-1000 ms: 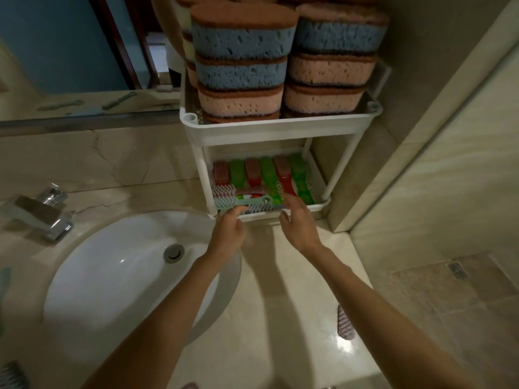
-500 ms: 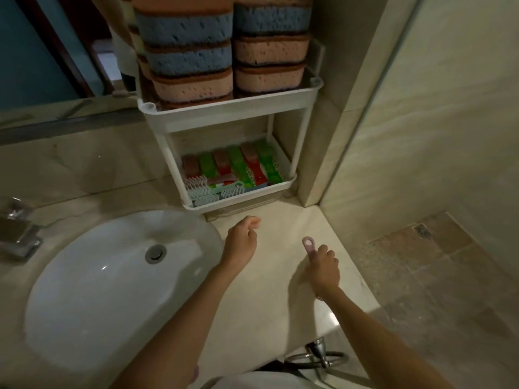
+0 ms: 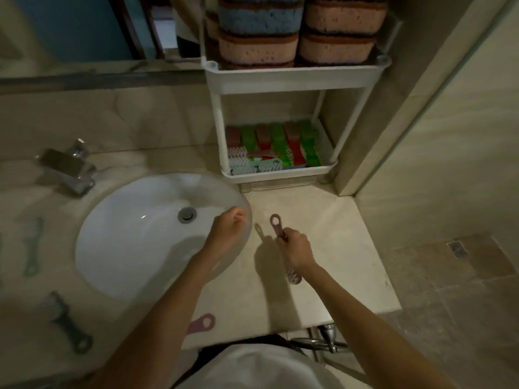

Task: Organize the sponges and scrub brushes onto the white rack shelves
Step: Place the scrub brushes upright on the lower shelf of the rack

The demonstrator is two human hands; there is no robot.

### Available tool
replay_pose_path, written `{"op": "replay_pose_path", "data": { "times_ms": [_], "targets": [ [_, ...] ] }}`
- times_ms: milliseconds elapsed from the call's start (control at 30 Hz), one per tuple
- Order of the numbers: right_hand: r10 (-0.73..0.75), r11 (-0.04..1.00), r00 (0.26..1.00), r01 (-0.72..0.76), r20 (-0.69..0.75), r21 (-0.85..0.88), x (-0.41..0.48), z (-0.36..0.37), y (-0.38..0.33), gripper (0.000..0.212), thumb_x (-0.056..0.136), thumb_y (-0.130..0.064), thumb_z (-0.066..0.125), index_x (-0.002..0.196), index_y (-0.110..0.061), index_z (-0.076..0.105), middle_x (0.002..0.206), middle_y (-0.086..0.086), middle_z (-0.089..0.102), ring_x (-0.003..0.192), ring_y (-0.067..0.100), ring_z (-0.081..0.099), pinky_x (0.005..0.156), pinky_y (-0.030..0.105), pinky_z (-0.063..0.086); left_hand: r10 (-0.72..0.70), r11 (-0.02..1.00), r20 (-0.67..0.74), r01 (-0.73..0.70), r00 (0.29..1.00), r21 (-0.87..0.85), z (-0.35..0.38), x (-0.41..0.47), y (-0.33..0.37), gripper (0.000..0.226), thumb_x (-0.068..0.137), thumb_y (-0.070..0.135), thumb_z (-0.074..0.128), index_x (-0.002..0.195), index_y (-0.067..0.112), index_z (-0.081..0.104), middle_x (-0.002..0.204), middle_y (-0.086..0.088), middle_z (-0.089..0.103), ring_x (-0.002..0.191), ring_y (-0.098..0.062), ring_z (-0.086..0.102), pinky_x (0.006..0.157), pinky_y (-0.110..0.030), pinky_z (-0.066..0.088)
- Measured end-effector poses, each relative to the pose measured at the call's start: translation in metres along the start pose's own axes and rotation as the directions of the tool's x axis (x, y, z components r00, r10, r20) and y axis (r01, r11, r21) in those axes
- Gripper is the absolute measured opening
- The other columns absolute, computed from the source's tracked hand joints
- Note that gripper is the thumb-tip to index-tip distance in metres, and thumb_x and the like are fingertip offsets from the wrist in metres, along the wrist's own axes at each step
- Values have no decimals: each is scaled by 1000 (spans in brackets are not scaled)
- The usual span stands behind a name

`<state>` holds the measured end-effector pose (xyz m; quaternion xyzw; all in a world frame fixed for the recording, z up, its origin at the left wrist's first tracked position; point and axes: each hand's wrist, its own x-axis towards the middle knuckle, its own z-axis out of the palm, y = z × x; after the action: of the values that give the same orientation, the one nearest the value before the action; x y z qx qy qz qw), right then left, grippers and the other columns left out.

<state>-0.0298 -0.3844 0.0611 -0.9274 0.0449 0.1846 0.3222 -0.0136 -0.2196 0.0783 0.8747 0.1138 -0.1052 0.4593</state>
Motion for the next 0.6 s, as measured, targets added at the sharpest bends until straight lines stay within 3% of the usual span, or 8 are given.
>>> {"op": "replay_pose_path", "data": {
  "times_ms": [67, 167, 300, 400, 467, 600],
  "targets": [
    [-83, 996, 995, 82, 47, 21, 0, 11, -27, 11, 91, -12, 49, 81, -9, 52, 98, 26, 66, 93, 37, 60, 65, 27, 27, -61, 998, -31, 61, 998, 8, -25, -11, -23, 29, 89, 10, 45, 111, 3, 62, 116, -17, 66, 109, -33, 60, 95, -35, 47],
    [-175, 984, 976, 171, 128, 40, -1, 33, -61, 14, 89, -11, 49, 78, -4, 53, 96, 25, 64, 86, 35, 59, 64, 26, 29, -184, 970, -58, 190, 981, 149, -57, -40, -61, 28, 88, 1, 46, 109, 7, 63, 115, -13, 66, 106, -28, 60, 87, -28, 45],
    [-234, 972, 951, 223, 204, 77, -3, 69, -89, 18, 89, -11, 50, 77, -1, 58, 91, 25, 65, 80, 32, 59, 61, 25, 28, -312, 922, 141, 263, 940, 283, -80, -89, -101, 31, 84, 13, 63, 114, 8, 57, 118, -8, 59, 101, -18, 56, 79, -21, 39],
    [-240, 971, 933, 225, 268, 86, -3, 91, -100, 24, 90, -11, 49, 84, 9, 62, 91, 26, 67, 88, 36, 62, 64, 25, 31, -354, 888, 304, 216, 884, 406, -77, -118, -122, 53, 77, 26, 73, 121, 10, 49, 120, -4, 49, 112, -18, 49, 83, -23, 39],
    [-233, 972, 924, 220, 303, 78, -3, 100, -104, 25, 89, -12, 49, 89, 9, 63, 93, 23, 68, 90, 35, 62, 67, 26, 34, -358, 830, 339, 130, 870, 543, -69, -128, -129, 60, 75, 29, 73, 124, 12, 44, 127, -5, 43, 116, -20, 44, 88, -28, 39],
    [-215, 977, 921, 202, 324, 76, 2, 105, -106, 27, 88, -14, 49, 90, 8, 65, 93, 24, 68, 91, 36, 62, 70, 31, 38, -281, 693, 321, -40, 904, 719, -55, -133, -131, 45, 84, 18, 58, 124, 7, 42, 133, -12, 40, 123, -28, 40, 95, -34, 35]
  ]
}}
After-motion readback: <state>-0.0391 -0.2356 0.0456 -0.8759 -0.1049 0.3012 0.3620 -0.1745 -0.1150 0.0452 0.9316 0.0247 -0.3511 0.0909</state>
